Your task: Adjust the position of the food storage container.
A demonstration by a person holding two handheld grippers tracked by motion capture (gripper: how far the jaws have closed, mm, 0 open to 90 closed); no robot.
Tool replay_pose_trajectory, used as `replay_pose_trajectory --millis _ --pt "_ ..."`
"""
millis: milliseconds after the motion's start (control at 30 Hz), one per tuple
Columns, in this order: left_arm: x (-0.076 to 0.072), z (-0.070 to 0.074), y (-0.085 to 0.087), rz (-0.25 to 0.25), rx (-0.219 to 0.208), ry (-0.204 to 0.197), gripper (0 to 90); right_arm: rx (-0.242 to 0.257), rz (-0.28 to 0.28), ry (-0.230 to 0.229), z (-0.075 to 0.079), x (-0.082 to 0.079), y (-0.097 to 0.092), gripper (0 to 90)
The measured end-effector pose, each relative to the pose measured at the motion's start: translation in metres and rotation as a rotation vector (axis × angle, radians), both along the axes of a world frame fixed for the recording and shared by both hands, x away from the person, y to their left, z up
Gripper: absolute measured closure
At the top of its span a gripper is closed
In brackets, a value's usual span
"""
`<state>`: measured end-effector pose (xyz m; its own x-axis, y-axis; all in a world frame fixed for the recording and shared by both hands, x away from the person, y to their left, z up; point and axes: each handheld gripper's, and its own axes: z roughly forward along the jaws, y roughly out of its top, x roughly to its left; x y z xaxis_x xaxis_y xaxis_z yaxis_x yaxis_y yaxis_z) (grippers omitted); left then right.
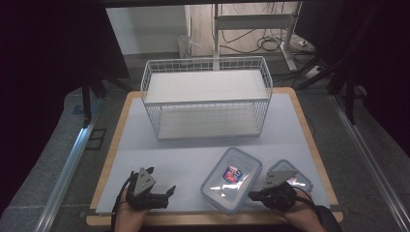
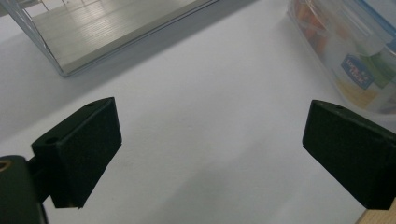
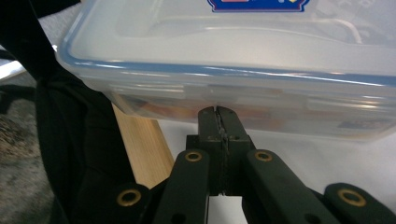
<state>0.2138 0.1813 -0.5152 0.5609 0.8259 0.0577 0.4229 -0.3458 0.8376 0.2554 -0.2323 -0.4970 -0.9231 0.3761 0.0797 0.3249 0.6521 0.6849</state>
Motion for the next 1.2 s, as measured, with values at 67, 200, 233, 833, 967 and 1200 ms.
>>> replay_pose_trajectory --millis 67,200,233,833,967,1200 --pt "0.0 0.0 0.001 0.002 -0.007 0.005 4.5 0.006 0.002 0.0 0.0 0.0 0.002 89.5" --pt "0.001 0.001 0.002 0.007 -0.018 0.015 5.1 0.022 0.016 0.019 -0.003 0.001 0.008 89.5" --pt "0.001 0.001 0.002 0.009 -0.021 0.017 5.2 0.025 0.021 0.022 -0.003 0.001 0.01 89.5" --pt "0.003 0.001 0.006 0.03 -0.053 0.034 5.6 0.059 0.114 0.027 -0.011 -0.002 0.074 89.5" --pt "0.003 0.001 0.006 0.029 -0.055 0.04 5.6 0.064 0.124 0.021 -0.012 0.004 0.09 89.5" --pt "0.003 0.0 0.008 0.033 -0.07 0.047 5.8 0.038 0.151 -0.002 -0.016 0.015 0.127 89.5"
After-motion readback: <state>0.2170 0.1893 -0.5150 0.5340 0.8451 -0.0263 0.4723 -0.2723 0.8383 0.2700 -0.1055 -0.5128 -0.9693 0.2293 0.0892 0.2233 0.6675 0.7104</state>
